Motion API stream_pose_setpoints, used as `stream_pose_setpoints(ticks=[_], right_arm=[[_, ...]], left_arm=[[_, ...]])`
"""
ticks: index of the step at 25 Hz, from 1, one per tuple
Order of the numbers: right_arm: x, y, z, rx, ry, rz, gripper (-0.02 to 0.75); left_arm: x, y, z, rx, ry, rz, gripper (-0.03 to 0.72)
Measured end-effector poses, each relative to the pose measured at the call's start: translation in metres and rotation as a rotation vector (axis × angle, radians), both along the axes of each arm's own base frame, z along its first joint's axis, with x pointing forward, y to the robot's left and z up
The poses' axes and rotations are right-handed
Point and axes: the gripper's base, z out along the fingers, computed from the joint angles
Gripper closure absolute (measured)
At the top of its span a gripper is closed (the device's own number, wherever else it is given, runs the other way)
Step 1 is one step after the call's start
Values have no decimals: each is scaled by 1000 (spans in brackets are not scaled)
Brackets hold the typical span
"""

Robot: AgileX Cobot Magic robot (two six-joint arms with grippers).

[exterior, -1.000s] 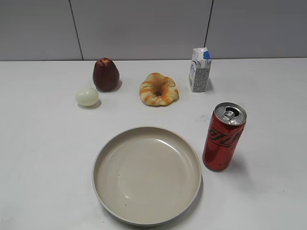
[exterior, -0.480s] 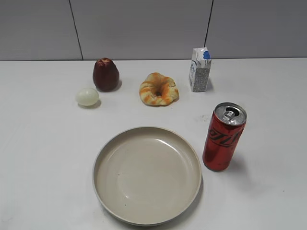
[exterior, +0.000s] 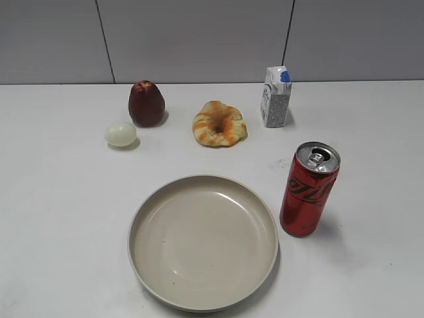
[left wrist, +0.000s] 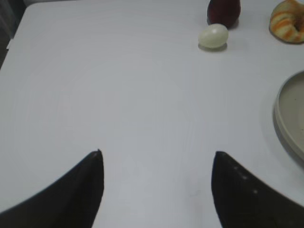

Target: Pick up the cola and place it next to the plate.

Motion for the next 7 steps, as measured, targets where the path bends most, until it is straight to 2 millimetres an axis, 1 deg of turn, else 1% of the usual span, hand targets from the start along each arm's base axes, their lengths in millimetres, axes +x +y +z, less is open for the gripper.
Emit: stream_pose_setpoints(ticks=[4,7], right_arm=[[0,0,0,0,0,0,202],[0,0,0,0,0,0,202]], left_arm=[[-13,1,0,-6,-83,0,156],[-17,2,0,-7,-105,1,157]])
